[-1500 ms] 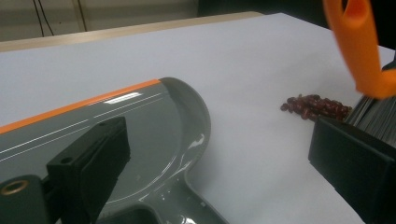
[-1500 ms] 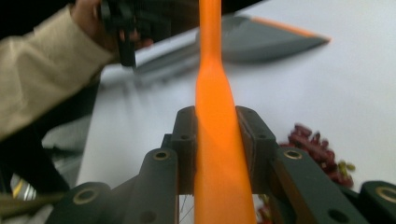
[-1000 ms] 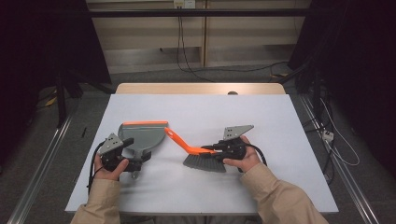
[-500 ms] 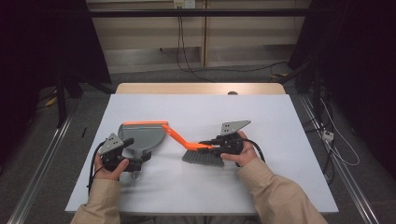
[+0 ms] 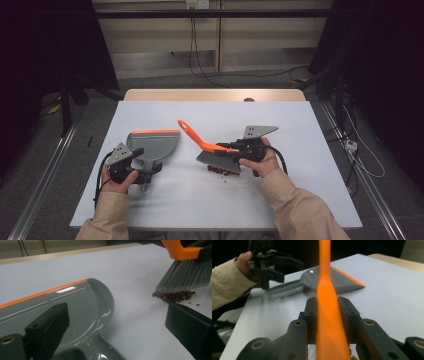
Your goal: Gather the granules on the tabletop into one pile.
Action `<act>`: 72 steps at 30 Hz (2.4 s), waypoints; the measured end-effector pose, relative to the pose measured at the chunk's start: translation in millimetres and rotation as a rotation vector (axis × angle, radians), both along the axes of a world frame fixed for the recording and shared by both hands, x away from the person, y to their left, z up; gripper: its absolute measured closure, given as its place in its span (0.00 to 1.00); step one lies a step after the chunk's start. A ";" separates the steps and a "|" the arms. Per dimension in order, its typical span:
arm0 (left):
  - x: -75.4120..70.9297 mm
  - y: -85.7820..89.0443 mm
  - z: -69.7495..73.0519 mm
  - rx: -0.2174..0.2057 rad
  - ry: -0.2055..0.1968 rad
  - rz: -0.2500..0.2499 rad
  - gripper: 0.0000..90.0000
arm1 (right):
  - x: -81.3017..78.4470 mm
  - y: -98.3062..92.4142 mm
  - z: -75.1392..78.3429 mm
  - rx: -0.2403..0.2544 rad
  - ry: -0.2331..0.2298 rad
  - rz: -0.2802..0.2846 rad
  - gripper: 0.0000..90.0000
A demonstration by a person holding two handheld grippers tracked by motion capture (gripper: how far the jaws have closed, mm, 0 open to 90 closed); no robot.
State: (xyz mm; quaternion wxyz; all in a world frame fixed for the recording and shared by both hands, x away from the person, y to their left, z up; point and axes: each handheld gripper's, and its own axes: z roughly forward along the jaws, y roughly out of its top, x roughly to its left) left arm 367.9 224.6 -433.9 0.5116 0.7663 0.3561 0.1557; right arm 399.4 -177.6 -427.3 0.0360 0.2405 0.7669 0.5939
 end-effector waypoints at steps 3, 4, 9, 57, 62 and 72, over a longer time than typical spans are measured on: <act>-0.2 0.0 0.4 0.000 -0.002 -0.001 0.06 | -3.0 -6.1 4.6 -0.001 -0.014 -0.082 0.79; -0.2 0.1 0.6 0.000 -0.005 -0.002 0.06 | -4.2 -7.5 5.9 -0.019 -0.027 -0.113 0.79; -0.8 0.6 1.1 -0.005 -0.007 0.001 0.06 | -6.2 -14.4 7.7 -0.067 -0.053 -0.197 0.79; -1.0 -0.4 2.3 -0.012 -0.016 -0.006 0.06 | -6.6 -7.9 13.1 -0.342 0.148 -0.575 0.79; -1.7 -1.2 3.3 -0.012 -0.019 -0.006 0.06 | -15.9 -0.7 5.5 -0.301 0.141 -0.604 0.79; -1.7 -0.5 3.3 -0.013 -0.018 -0.007 0.06 | -15.4 29.6 2.2 -0.264 0.105 -0.607 0.79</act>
